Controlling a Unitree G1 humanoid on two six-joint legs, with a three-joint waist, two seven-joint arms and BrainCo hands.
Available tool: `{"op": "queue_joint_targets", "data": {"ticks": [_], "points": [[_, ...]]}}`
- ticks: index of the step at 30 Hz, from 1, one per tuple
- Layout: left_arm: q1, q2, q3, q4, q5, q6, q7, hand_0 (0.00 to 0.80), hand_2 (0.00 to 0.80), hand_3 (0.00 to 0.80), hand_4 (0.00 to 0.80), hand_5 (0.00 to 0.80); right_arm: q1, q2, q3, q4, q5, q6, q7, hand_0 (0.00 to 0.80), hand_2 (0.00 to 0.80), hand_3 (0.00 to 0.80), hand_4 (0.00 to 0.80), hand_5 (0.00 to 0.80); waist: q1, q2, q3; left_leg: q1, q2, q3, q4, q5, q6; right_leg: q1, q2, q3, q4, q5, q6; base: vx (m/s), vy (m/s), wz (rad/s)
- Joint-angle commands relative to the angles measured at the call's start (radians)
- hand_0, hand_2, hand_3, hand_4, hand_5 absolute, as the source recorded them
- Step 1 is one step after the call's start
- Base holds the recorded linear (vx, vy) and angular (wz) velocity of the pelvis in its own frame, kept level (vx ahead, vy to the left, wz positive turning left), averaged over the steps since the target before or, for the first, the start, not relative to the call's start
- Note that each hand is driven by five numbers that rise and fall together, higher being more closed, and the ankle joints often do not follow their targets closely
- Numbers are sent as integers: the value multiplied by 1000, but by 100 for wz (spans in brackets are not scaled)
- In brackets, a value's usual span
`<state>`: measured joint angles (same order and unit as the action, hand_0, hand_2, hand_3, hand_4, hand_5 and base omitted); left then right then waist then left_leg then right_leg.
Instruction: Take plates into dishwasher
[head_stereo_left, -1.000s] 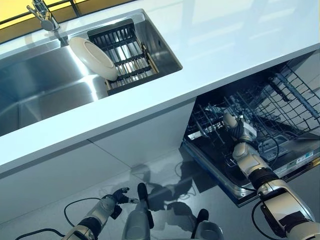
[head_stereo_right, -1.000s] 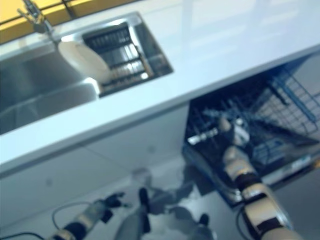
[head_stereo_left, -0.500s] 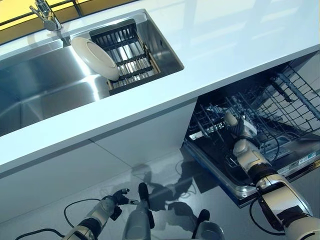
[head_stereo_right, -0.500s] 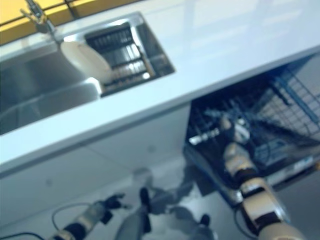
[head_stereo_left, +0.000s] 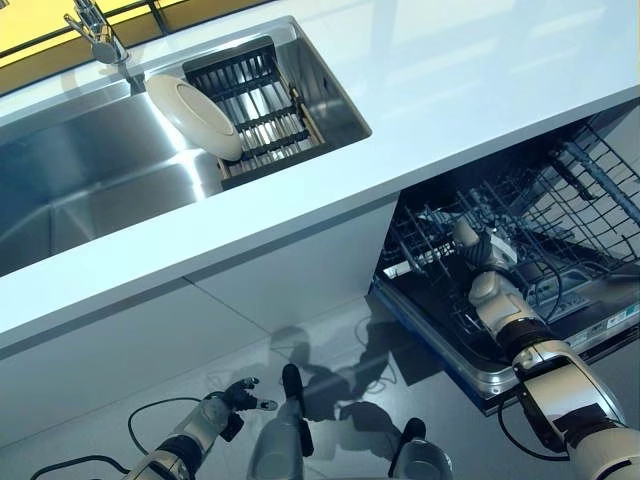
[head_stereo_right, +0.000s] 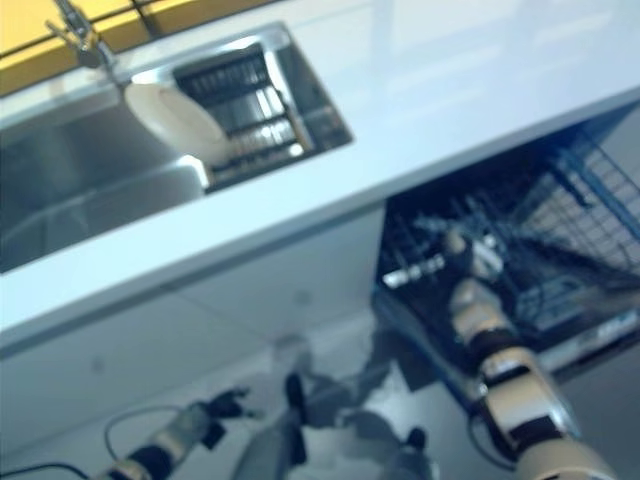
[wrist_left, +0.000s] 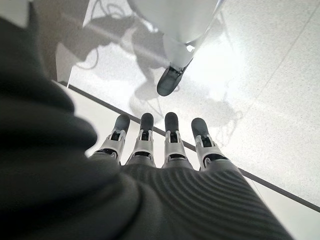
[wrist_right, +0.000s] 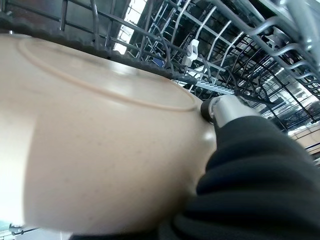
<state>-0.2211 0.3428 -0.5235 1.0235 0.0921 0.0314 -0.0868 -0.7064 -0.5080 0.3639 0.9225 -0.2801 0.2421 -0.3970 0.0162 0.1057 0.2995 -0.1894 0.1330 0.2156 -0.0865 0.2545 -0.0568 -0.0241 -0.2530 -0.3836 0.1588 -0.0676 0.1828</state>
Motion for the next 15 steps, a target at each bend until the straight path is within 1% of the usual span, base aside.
{"op": "queue_joint_targets", "data": {"ticks": [1, 2, 3, 4, 5, 11, 15], "points": [[-112, -5, -27, 18, -38, -18, 14, 0, 0, 0, 0, 0, 14, 54, 11, 101, 87, 24, 83, 800, 800, 800, 800, 800, 49, 16, 96, 75, -68, 10, -1, -143, 3, -155, -66, 46, 105, 107, -20, 0, 0, 0], [-113, -5, -28, 16, -39, -18, 14, 0, 0, 0, 0, 0, 15, 53, 10, 102, 93, 23, 80, 646, 646, 646, 646, 646, 49, 16, 97, 75, -68, 10, -1, -143, 3, -155, -66, 46, 106, 108, -19, 0, 0, 0], [-113, -5, -28, 15, -38, -19, 15, 0, 0, 0, 0, 0, 14, 53, 9, 103, 94, 24, 78, 408, 408, 408, 408, 408, 50, 16, 98, 75, -68, 9, -1, -143, 4, -155, -66, 46, 107, 109, -19, 0, 0, 0], [-114, -5, -27, 14, -39, -16, 13, 0, 0, 0, 0, 0, 13, 56, 7, 108, 96, 20, 74, 72, 72, 72, 72, 72, 50, 14, 98, 76, -68, 8, -1, -144, 4, -155, -66, 47, 108, 112, -18, 0, 0, 0], [-114, -6, -27, 13, -37, -15, 13, 0, 0, 0, 0, 0, 13, 59, 6, 110, 102, 19, 71, 0, 0, 0, 0, 0, 50, 13, 98, 77, -68, 7, -1, -144, 4, -155, -65, 47, 109, 113, -18, 0, 0, 0], [-101, 0, -17, 9, -29, -14, 14, 0, 0, 0, 0, 0, 42, 66, -16, 83, 139, -22, 18, 0, 0, 0, 0, 0, 49, -9, 87, 92, -59, 12, -1, -149, 4, -143, -63, 44, 105, 130, -9, 0, 0, 0], [-95, 5, -10, 2, -28, -6, 13, 0, 0, 0, 0, 0, 64, 64, -28, 38, 141, -33, -15, 0, 0, 0, 0, 0, 44, -25, 79, 103, -53, 18, -1, -152, 3, -136, -59, 47, 103, 144, -3, 0, 0, 0]]}}
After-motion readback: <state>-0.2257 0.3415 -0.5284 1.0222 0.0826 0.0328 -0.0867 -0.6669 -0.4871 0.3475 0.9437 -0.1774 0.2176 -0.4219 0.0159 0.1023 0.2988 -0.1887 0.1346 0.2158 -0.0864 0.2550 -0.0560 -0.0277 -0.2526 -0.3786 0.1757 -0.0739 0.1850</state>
